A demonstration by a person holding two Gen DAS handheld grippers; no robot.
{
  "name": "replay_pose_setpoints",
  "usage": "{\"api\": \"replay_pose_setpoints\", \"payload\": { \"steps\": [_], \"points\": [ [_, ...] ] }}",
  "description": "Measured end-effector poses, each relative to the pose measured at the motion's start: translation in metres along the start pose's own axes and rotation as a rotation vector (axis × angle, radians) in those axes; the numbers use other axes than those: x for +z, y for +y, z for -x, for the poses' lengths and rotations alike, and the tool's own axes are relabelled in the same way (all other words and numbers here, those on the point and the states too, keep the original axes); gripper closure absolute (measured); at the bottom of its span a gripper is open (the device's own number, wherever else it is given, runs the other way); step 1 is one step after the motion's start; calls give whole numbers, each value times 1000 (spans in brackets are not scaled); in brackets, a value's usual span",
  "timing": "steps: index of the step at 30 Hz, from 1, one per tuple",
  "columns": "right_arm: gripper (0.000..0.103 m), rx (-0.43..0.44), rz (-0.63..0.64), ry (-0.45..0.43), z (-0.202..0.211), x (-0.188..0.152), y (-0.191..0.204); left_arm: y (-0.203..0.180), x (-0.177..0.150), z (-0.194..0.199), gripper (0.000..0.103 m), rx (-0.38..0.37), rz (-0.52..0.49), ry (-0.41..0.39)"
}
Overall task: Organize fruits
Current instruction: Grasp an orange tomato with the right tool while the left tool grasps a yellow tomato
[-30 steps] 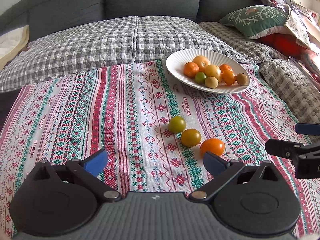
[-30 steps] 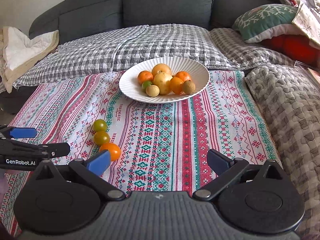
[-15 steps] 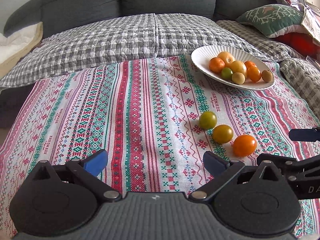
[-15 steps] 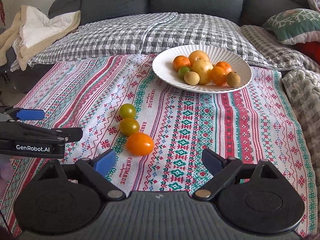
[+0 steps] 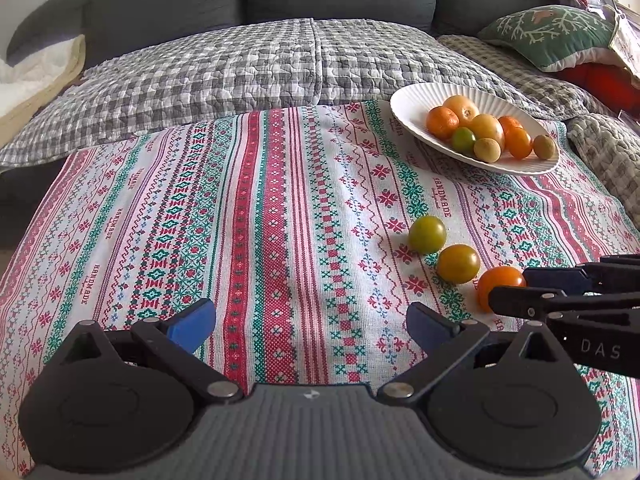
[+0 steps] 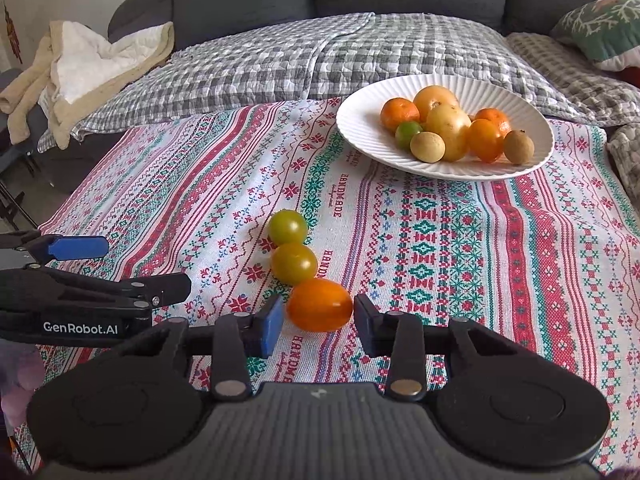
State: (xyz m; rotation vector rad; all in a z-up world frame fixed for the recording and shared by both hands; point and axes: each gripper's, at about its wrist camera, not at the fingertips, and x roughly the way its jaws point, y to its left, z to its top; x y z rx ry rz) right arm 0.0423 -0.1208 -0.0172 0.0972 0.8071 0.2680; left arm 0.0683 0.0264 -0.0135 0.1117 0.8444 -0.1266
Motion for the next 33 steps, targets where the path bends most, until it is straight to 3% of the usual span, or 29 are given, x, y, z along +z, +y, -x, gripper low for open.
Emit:
{"api": "replay_pose_setpoints", "payload": {
  "steps": [7, 12, 14, 19, 28, 31, 33],
  "points": [
    [90, 5, 18, -23, 12, 2, -10, -7, 2, -2, 9, -40, 4, -6],
    [89, 1, 12, -11, 15, 0, -20, -22, 6, -6, 10, -78, -6, -7],
    [84, -15, 12, 2, 15, -1, -22, -27, 9, -9, 12, -92, 1, -13],
    [72, -16, 6, 7, 20, -2, -28, -41, 16, -18, 31, -156, 14, -13],
    [62, -25, 26, 31, 17, -8, -29, -51, 21, -35, 62, -259, 85, 18],
    [57, -18, 34, 34, 15, -8, -26, -53, 21, -38, 82, -271, 88, 31],
    [56, -14, 41, 35, 13, -8, -24, -53, 21, -38, 83, -264, 81, 31]
  ]
}}
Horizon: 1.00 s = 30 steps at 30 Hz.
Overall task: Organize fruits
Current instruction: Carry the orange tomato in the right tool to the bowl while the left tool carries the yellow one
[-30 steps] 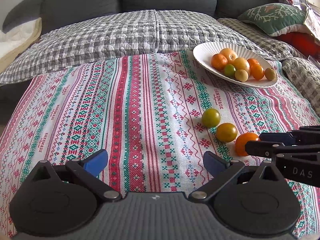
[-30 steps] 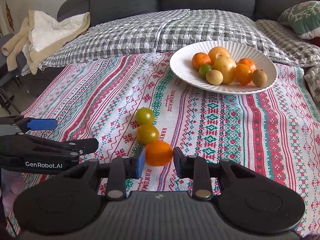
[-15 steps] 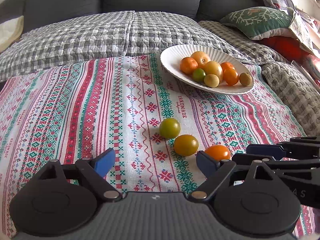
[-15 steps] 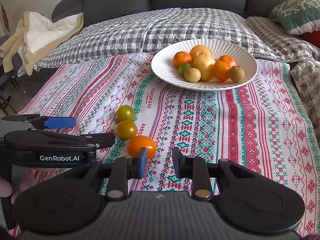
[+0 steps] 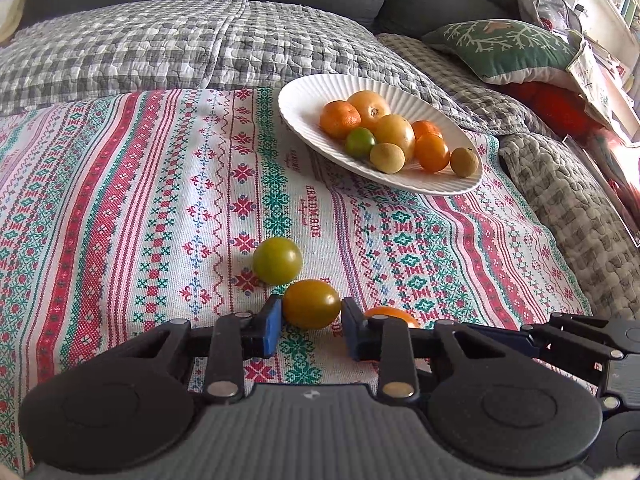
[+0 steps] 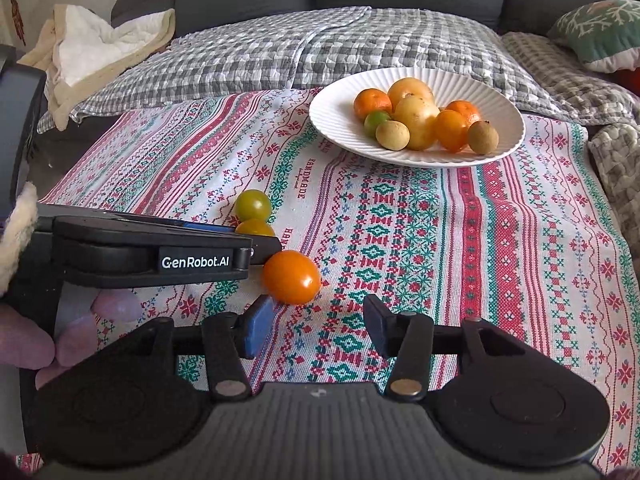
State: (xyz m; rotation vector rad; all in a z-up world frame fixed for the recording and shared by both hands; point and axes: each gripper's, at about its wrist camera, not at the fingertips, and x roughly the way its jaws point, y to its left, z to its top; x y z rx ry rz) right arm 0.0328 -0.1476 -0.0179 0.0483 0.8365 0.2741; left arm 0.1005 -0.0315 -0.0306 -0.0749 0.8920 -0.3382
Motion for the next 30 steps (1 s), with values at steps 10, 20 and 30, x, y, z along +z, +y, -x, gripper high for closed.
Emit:
{"api": "replay_pose_setpoints", "payload": {
  "steps": [10, 20, 30],
  "points": [
    [52, 7, -25, -1, -14, 4, 6, 20, -2, 17, 83, 67, -11, 20],
    [56, -5, -23, -13, -24, 10, 20, 32, -8, 26, 83, 69, -1, 29],
    [72, 13, 7, -10, -21, 10, 20, 28, -7, 25, 83, 66, -11, 36]
  ]
}}
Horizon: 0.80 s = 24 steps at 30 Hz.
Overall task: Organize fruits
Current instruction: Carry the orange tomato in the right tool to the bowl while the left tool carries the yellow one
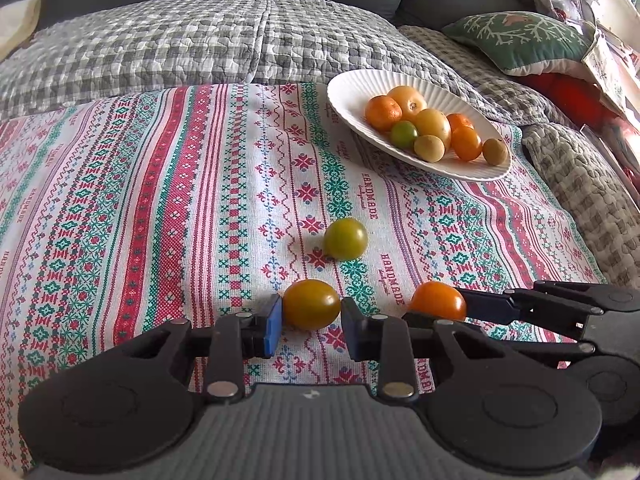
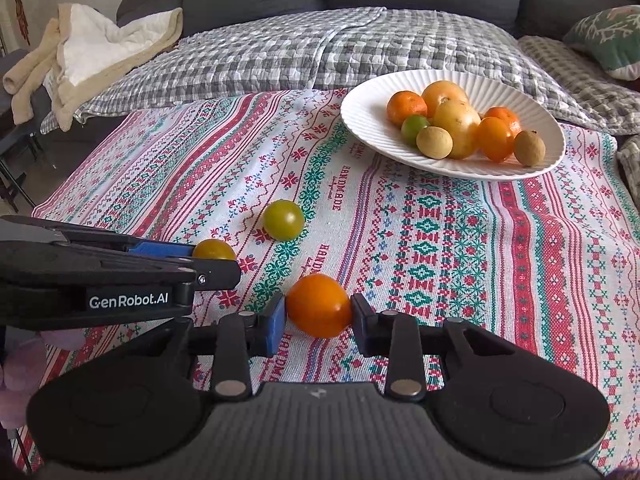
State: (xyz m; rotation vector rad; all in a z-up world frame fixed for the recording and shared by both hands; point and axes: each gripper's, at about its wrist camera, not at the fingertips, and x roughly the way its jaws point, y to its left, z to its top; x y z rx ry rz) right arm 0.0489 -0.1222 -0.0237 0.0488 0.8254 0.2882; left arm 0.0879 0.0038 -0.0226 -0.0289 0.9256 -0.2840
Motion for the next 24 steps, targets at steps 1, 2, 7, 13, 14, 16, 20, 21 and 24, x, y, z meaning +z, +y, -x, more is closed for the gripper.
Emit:
{"api": "replay_pose_setpoints", "payload": {
  "steps": [1, 2, 7, 13, 14, 16, 20, 21, 24],
  "points": [
    [72, 0, 0, -1, 1, 0, 0, 0, 0, 0, 83, 0, 0, 0],
    [72, 0, -1, -4, 2, 0, -1, 0, 0, 0, 83, -2, -2, 1],
    [72, -3, -18, -28, 11, 2, -7, -1, 0, -1, 83, -14, -17, 3],
    [72, -4, -64, -67, 23, 8, -19, -5, 3, 4, 83, -44, -16, -15],
    [72, -6, -70, -73, 25, 9, -21, -6, 4, 6, 83, -49, -19, -21],
    [72, -6, -82, -86, 29, 10, -24, -9, 4, 9, 83, -56, -25, -31],
    [72, 0, -111, -114, 37, 13, -32, -14, 6, 13, 83, -67, -34, -46],
    [72, 2, -122, -123, 39, 14, -35, -15, 7, 15, 83, -71, -36, -52],
    [72, 7, -156, -141, 44, 16, -45, -20, 11, 16, 83, -78, -46, -66]
  ]
}}
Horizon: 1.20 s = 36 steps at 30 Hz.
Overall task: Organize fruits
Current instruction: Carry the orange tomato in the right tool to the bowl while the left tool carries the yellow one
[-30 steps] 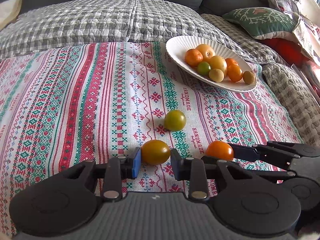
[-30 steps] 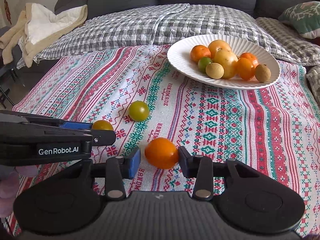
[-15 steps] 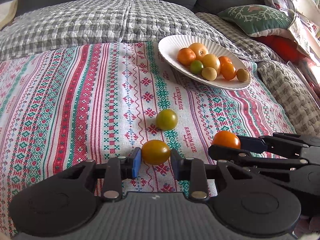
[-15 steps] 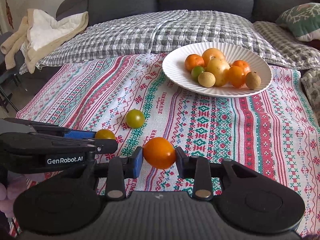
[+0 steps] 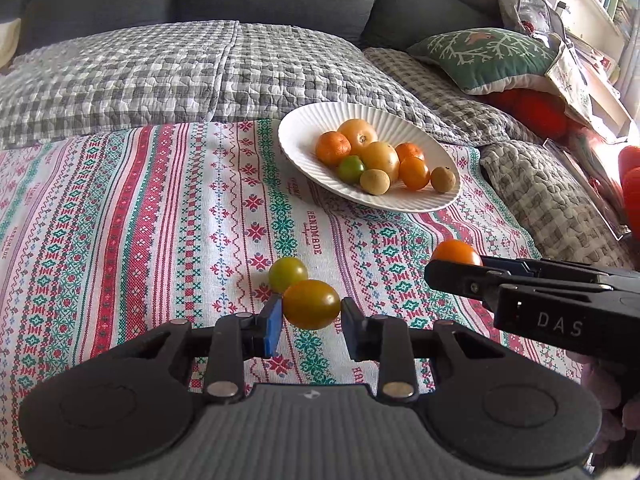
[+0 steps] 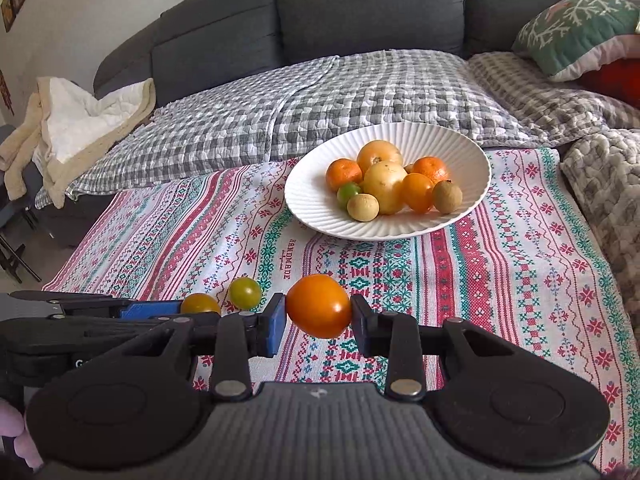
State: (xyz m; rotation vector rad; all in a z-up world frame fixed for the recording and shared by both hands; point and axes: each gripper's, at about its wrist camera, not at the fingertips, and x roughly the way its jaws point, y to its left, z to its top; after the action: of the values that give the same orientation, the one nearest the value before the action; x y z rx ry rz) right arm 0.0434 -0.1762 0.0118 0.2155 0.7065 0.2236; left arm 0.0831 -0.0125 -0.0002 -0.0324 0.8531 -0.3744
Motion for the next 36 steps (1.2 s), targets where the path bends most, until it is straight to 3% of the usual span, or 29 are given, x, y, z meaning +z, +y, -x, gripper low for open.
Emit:
{"api": "replay_pose_setpoints", "payload": {
  "steps": [16, 24, 36],
  "points": [
    [72, -22, -138, -88, -6, 30, -44, -24, 45, -31, 83, -48, -79, -49],
    [72, -37, -121, -88, -28, 38, -48, -26, 71, -53, 83, -76, -141, -93],
    [72, -66, -61, -75, -45, 41, -49, -29, 78, -85, 83, -74, -235, -43]
  ]
}}
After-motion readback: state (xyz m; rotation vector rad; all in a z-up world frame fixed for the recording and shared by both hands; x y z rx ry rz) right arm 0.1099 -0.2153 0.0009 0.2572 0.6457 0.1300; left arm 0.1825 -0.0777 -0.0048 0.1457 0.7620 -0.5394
